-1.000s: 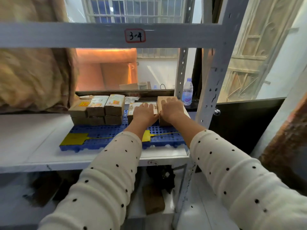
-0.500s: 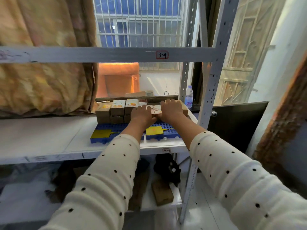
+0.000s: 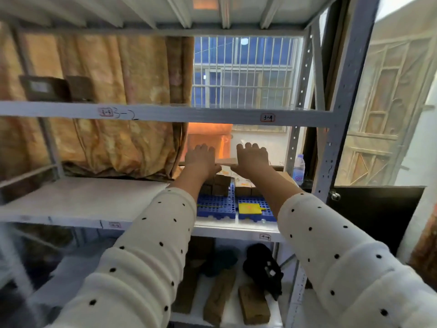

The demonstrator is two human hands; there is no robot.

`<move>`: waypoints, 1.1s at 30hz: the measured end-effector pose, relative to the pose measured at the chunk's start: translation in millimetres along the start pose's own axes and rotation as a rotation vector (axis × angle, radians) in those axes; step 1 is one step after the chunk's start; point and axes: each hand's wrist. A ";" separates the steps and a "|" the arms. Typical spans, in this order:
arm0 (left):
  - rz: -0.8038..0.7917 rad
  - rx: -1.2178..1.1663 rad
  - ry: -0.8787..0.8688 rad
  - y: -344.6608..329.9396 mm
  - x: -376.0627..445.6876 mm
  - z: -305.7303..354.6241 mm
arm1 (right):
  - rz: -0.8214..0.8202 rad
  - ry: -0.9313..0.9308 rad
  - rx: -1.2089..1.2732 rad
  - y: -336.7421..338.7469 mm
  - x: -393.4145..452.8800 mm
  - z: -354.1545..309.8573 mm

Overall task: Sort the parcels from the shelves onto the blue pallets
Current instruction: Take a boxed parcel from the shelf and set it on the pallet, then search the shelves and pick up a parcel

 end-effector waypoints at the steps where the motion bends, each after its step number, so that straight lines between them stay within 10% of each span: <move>1: 0.004 0.004 0.023 5.6 -1.1 -9.1 | 0.015 0.017 0.010 5.0 2.7 -7.3; 33: 0.030 0.352 0.682 102.2 -192.8 -352.3 | 0.177 0.639 0.342 115.5 13.8 -400.7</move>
Point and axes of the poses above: each hand's wrist, its own x-axis towards the middle knuckle, its own y-axis out of the back of the hand, z = x × y, and after that the axes turned 9 degrees about z, right-handed
